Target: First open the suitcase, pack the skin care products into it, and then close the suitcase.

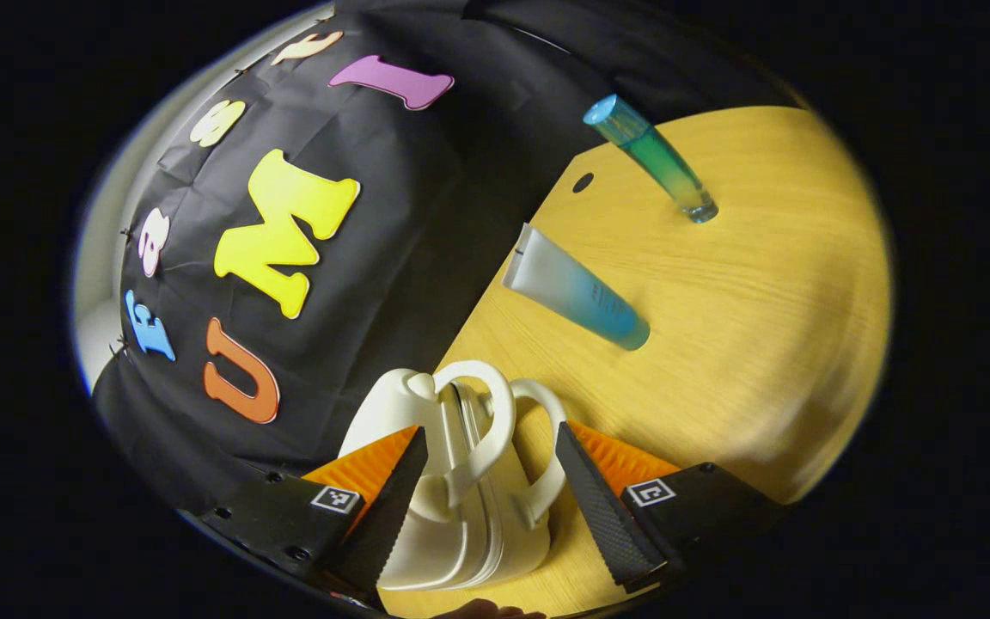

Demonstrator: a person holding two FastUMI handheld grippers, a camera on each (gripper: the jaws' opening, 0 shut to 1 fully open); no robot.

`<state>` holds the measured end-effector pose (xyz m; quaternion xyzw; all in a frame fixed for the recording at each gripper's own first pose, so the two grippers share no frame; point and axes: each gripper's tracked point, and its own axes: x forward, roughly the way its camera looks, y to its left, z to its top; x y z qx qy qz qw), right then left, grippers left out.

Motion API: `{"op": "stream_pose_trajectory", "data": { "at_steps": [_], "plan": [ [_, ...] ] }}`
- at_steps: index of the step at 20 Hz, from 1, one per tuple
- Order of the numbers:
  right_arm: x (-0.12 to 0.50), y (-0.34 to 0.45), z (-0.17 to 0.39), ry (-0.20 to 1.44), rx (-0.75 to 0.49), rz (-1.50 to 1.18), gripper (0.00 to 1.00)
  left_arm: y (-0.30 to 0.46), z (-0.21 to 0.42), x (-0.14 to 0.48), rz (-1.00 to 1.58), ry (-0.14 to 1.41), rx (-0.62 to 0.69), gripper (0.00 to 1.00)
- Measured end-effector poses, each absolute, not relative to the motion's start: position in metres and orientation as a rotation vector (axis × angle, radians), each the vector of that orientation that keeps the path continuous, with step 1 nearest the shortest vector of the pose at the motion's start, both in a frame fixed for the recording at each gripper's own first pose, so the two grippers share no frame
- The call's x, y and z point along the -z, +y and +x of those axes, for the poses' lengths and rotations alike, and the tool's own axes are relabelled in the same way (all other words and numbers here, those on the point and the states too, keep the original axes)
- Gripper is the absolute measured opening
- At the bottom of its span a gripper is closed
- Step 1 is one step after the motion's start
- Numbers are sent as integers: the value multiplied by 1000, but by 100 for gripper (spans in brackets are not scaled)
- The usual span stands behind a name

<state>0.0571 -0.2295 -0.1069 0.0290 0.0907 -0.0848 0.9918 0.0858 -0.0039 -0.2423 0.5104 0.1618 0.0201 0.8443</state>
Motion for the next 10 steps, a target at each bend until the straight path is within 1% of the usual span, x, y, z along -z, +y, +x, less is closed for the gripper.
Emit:
{"op": "stream_pose_trajectory", "data": {
  "at_steps": [2,4,6,7,8,9,10],
  "plan": [
    [116,-231,60,186,154,39,81,-5,96,238,1145,315,-67,95],
    [122,-228,59,189,143,-5,81,-5,101,236,1193,316,-73,90],
    [126,-220,52,209,129,-18,80,-1,102,235,1220,314,-89,80],
    [126,-213,50,214,121,-10,81,0,103,237,1217,316,-89,72],
    [126,-207,49,215,116,-7,81,4,103,239,1224,323,-96,69],
    [127,-202,48,218,121,-12,81,7,102,240,1227,337,-99,63],
    [129,-199,47,227,131,-17,81,11,102,242,1226,348,-103,59]
  ]
}}
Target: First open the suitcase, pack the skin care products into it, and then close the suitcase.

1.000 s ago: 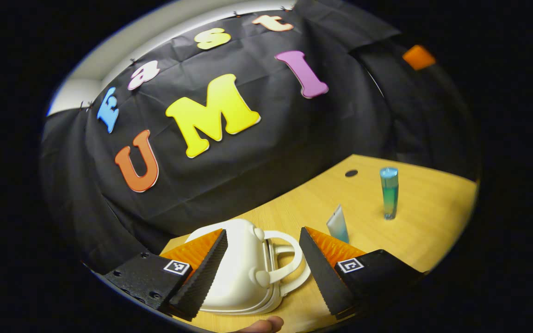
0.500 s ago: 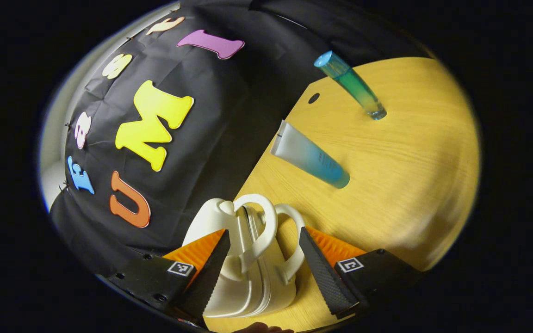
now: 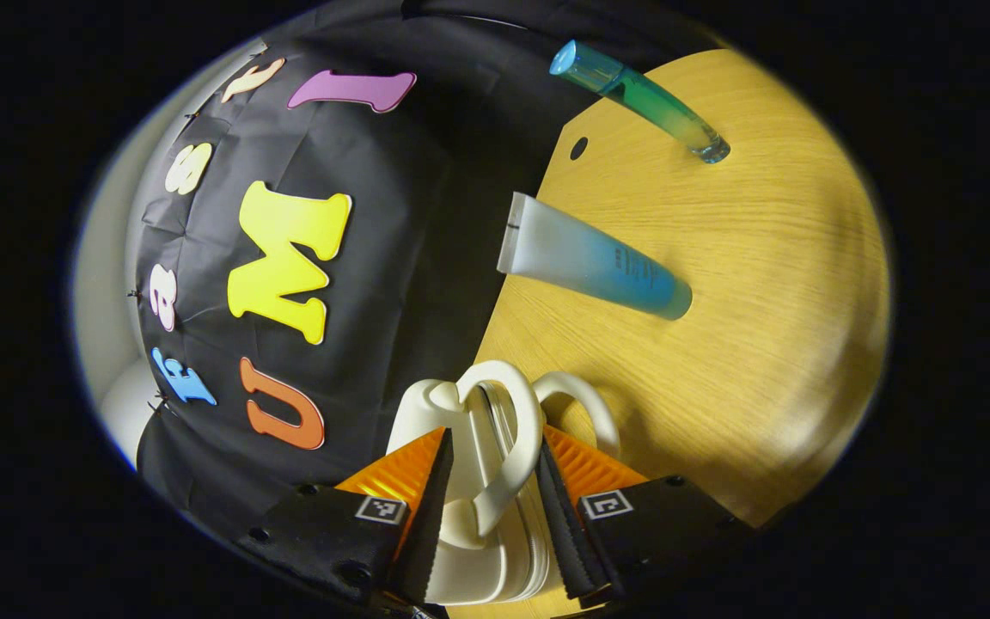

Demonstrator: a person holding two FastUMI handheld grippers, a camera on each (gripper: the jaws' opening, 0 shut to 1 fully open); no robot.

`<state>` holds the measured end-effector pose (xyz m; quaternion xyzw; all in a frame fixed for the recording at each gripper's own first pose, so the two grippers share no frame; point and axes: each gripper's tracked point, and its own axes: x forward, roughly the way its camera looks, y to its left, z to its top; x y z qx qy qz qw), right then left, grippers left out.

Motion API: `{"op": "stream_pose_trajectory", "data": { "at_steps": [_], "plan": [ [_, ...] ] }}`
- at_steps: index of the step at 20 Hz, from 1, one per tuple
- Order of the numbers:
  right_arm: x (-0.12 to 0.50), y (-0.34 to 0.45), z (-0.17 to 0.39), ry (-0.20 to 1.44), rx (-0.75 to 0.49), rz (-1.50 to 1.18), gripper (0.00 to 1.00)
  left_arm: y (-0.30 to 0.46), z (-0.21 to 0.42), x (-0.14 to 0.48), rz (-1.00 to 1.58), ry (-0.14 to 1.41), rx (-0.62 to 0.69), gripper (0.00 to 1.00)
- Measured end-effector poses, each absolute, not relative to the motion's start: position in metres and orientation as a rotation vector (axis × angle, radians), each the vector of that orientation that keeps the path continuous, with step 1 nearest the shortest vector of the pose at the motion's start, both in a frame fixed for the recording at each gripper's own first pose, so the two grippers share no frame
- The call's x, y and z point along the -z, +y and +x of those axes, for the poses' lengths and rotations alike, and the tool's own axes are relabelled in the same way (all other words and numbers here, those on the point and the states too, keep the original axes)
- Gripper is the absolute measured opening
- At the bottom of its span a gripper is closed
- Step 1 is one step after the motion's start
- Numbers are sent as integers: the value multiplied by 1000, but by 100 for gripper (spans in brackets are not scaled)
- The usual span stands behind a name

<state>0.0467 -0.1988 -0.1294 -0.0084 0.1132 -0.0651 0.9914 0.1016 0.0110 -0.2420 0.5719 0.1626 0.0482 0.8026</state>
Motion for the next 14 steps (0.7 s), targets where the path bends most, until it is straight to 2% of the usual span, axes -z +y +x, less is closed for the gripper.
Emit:
{"op": "stream_pose_trajectory", "data": {
  "at_steps": [3,4,5,7,11,14],
  "plan": [
    [127,-186,39,245,156,9,81,17,103,241,1208,354,-94,39],
    [128,-180,38,250,160,11,81,17,104,240,1202,356,-85,36],
    [128,-175,36,255,161,7,81,17,102,239,1197,355,-80,27],
    [123,-166,33,248,170,-3,80,16,101,239,1193,358,-68,18],
    [115,-150,27,243,196,-9,80,16,101,229,1192,372,-30,7],
    [110,-139,26,234,200,-31,81,25,102,209,1083,362,-30,4]
  ]
}}
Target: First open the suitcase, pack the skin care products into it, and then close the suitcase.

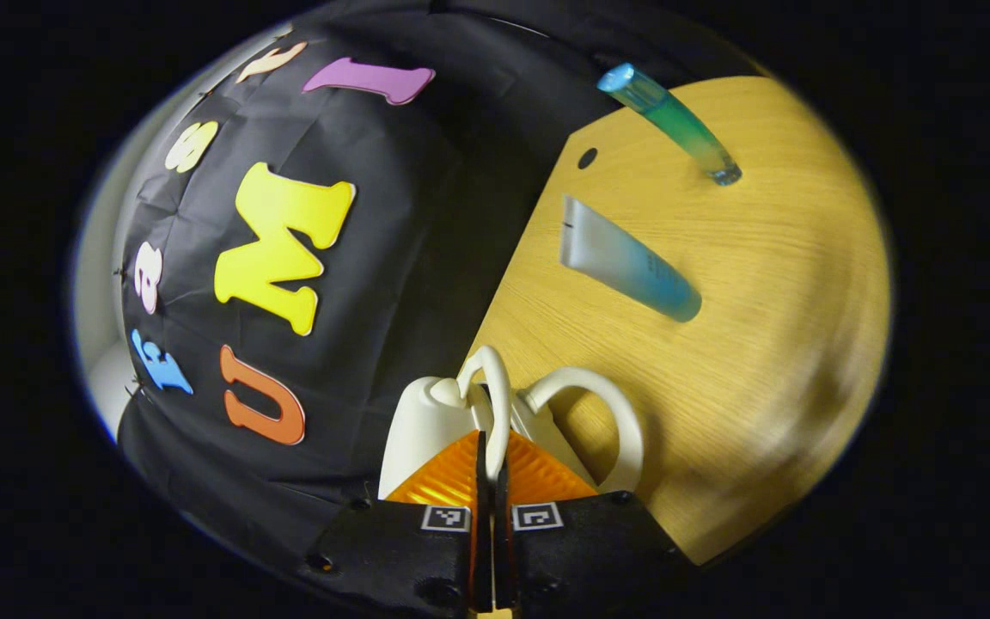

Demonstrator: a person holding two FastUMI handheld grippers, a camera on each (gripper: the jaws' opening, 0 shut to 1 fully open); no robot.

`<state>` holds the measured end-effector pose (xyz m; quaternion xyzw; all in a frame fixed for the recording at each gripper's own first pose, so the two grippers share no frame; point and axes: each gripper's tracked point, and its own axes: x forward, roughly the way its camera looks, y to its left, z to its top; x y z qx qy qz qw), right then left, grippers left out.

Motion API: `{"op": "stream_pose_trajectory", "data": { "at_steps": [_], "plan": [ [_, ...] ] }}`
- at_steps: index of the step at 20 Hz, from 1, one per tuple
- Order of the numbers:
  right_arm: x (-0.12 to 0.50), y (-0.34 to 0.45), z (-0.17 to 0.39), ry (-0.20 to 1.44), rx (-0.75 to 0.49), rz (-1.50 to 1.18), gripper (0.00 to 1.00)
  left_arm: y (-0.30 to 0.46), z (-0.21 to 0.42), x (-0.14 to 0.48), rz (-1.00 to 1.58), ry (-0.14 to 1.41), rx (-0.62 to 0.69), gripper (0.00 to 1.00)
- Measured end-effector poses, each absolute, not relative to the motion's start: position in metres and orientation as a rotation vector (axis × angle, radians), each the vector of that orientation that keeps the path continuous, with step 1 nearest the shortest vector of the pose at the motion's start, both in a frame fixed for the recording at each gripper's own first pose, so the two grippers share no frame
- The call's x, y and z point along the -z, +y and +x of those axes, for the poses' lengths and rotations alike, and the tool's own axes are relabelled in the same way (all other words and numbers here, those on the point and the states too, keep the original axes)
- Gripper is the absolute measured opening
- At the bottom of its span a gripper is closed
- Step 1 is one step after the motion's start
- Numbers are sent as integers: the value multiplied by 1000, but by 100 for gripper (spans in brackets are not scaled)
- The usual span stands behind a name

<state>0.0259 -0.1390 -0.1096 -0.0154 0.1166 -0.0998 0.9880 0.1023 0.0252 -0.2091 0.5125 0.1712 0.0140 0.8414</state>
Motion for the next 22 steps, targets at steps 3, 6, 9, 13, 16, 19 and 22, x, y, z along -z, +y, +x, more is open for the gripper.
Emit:
{"op": "stream_pose_trajectory", "data": {
  "at_steps": [3,6,9,13,16,19,22],
  "plan": [
    [103,-130,24,234,213,-39,81,34,100,179,969,341,-29,3],
    [100,-117,24,231,210,-46,81,56,99,137,860,311,-64,3],
    [96,-104,26,226,198,-53,81,84,97,106,755,308,-90,3],
    [89,-89,32,230,192,-42,81,138,104,64,677,271,-156,3],
    [81,-82,39,216,201,-43,80,186,103,42,619,256,-227,3],
    [75,-74,45,215,211,-44,81,233,102,39,602,273,-266,3],
    [72,-62,48,220,214,-37,81,278,100,39,566,287,-280,3]
  ]
}}
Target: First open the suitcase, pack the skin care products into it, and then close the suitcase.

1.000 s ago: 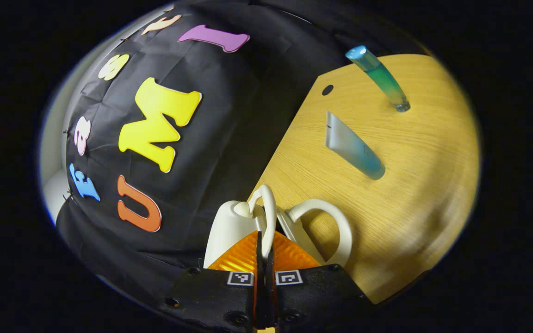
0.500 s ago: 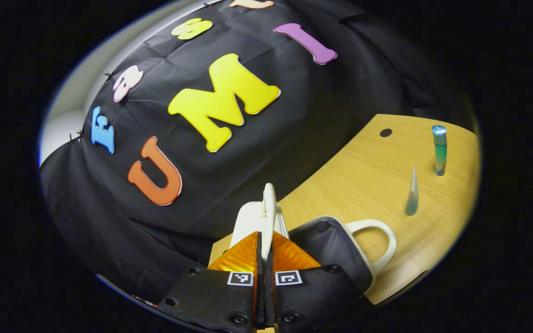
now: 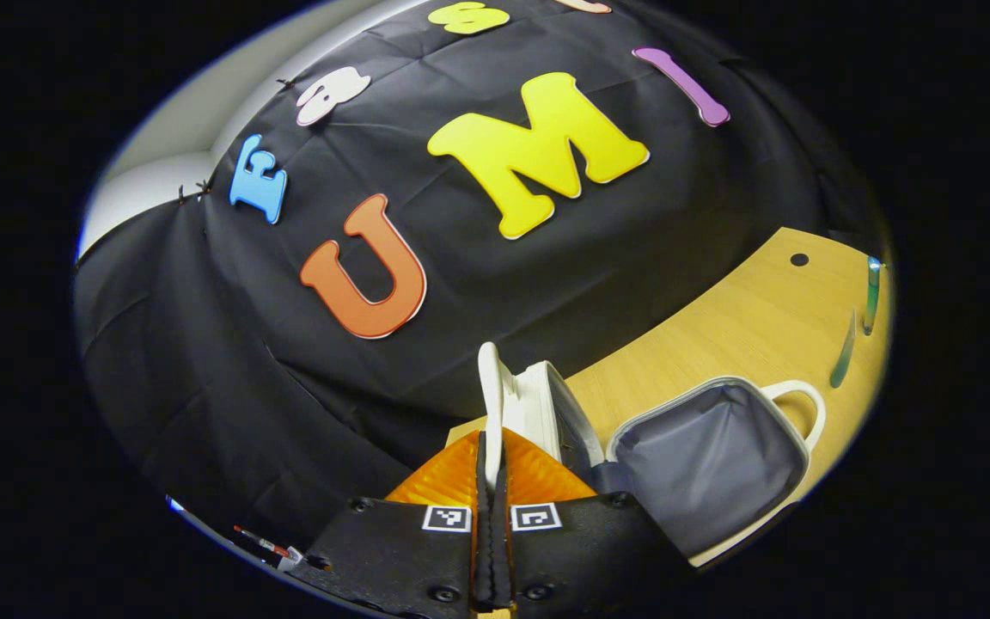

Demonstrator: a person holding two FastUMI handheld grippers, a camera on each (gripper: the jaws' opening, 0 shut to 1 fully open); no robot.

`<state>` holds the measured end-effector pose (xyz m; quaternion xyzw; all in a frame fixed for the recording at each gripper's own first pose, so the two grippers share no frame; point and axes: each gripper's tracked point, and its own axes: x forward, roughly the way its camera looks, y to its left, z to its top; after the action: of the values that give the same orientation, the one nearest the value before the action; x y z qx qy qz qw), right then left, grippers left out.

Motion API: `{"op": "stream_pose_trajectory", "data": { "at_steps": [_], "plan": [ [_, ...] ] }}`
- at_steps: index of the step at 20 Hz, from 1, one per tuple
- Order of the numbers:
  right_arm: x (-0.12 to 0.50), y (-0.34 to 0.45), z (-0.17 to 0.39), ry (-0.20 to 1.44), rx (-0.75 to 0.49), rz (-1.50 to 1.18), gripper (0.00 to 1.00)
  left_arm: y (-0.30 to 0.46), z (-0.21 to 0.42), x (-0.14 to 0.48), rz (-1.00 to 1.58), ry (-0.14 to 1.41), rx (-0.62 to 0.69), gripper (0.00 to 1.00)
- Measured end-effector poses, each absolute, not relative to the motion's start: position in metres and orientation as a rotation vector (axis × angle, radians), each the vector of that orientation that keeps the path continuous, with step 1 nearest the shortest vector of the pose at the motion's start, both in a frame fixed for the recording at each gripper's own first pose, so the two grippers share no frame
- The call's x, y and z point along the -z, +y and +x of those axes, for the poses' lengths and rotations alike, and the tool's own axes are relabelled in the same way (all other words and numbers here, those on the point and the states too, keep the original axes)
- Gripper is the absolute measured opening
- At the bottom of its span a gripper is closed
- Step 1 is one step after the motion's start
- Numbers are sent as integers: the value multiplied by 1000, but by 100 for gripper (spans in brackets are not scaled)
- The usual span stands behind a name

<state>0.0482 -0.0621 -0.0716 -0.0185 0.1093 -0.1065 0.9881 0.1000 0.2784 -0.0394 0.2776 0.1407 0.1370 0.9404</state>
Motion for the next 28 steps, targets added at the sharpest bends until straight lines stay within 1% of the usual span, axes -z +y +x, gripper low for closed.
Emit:
{"op": "stream_pose_trajectory", "data": {
  "at_steps": [5,8,10,16,19,21,24,28],
  "plan": [
    [73,-40,45,238,216,-50,81,349,95,64,464,321,-288,3],
    [81,-29,42,266,221,-37,81,396,93,92,442,402,-322,3],
    [84,-24,40,283,236,-33,81,418,91,112,416,450,-321,3],
    [95,-14,36,324,272,-64,81,447,110,181,401,551,-266,3],
    [101,-10,30,342,281,-89,81,460,114,224,341,635,-250,3],
    [106,-5,16,353,288,-104,82,462,114,247,281,670,-246,3],
    [111,-4,12,371,302,-104,81,463,108,266,224,691,-214,3],
    [112,3,12,382,308,-103,82,464,109,283,175,706,-179,6]
  ]
}}
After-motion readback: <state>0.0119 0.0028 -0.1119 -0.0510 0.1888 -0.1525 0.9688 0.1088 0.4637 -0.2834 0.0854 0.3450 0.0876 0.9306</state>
